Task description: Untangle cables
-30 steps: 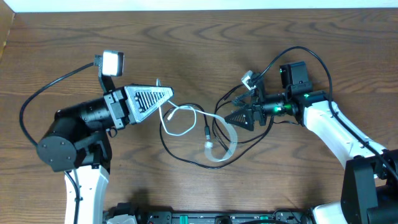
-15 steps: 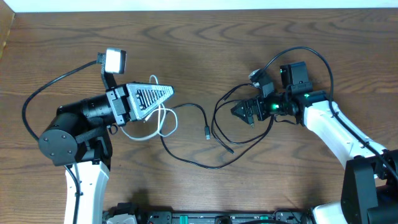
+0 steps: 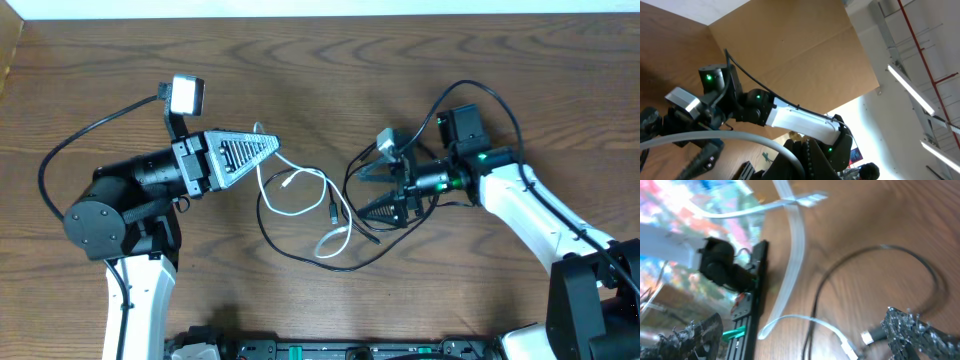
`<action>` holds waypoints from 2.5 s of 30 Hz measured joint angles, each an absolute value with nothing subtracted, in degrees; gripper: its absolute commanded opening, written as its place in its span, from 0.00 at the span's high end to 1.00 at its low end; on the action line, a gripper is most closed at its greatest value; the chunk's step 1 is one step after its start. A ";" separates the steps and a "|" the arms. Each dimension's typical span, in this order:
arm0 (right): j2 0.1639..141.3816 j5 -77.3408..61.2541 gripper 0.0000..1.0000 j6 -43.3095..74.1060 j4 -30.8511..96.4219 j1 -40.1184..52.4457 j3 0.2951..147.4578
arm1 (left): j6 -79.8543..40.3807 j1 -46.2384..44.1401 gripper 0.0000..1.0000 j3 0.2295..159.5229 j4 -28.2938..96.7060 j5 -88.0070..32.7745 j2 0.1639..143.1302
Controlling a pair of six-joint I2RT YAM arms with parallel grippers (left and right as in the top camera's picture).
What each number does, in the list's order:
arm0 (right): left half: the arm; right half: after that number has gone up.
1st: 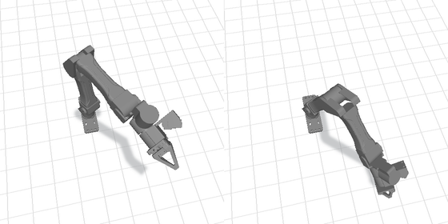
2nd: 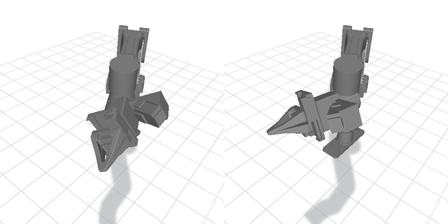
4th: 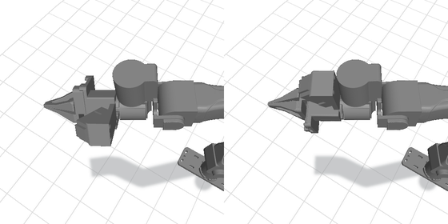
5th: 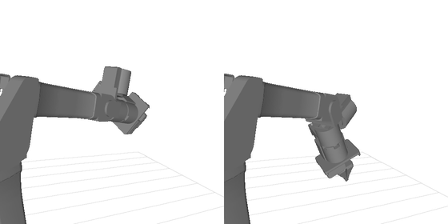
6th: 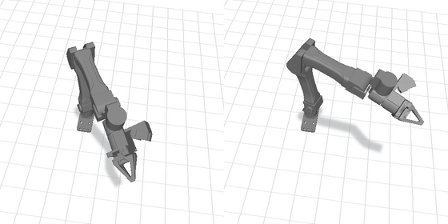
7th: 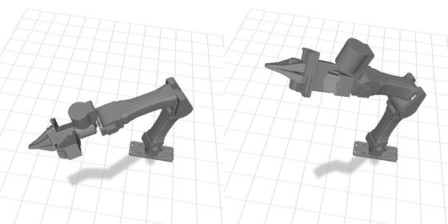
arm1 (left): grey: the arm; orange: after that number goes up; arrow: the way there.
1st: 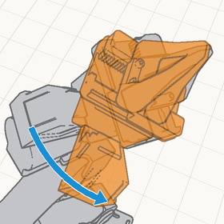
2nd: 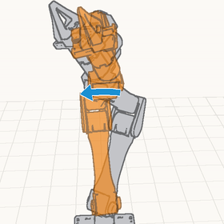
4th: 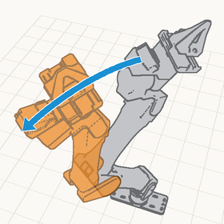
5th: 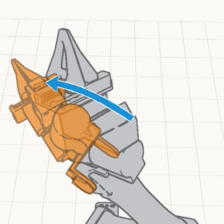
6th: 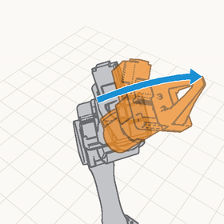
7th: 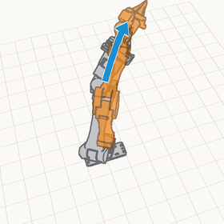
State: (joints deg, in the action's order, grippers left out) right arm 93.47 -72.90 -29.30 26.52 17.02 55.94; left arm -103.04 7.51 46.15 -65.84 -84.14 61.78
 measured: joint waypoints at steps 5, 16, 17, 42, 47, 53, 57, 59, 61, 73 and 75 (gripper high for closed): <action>93.47 -75.31 0.01 -31.20 25.02 18.41 55.94 | -102.83 7.35 0.92 46.15 -65.87 -85.32 61.89; 93.47 -76.16 0.01 -31.97 23.94 18.57 55.94 | -101.12 -0.36 0.93 46.15 -65.89 -88.77 62.13; 93.47 -76.18 0.01 -31.97 23.75 18.57 55.94 | -100.66 -1.41 0.92 46.15 -65.91 -88.88 62.37; 93.47 -67.13 0.99 -23.49 22.57 25.15 56.01 | -97.82 -7.73 0.92 46.15 -65.89 -89.10 67.75; 93.47 -64.51 0.42 -21.30 21.82 25.80 56.01 | -97.65 -7.73 0.93 46.15 -65.89 -89.10 67.75; 93.47 -62.85 0.01 -20.53 21.61 25.80 56.01 | -97.65 -7.73 0.93 46.15 -65.87 -89.10 67.75; 93.47 -60.75 0.01 -18.09 20.60 25.80 56.01 | -97.65 -7.73 0.93 46.15 -65.89 -89.30 67.75; 93.47 -60.05 0.01 -16.78 20.29 25.80 56.01 | -97.65 -7.73 0.92 46.15 -65.89 -89.34 67.75; 93.47 -59.53 0.01 -15.51 20.23 25.80 56.01 | -97.65 -7.73 0.93 46.15 -65.89 -89.34 67.75; 93.47 -59.11 0.01 -10.92 22.61 21.52 56.01 | -95.74 -7.73 0.92 46.15 -65.89 -89.73 67.75; 93.47 -60.60 0.01 -10.63 23.27 19.38 56.01 | -94.78 -7.73 0.92 46.15 -65.87 -89.73 67.75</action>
State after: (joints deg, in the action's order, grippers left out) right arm 93.47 -60.60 -10.63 23.27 19.38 56.01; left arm -94.78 -7.73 46.15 -65.87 -89.73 67.75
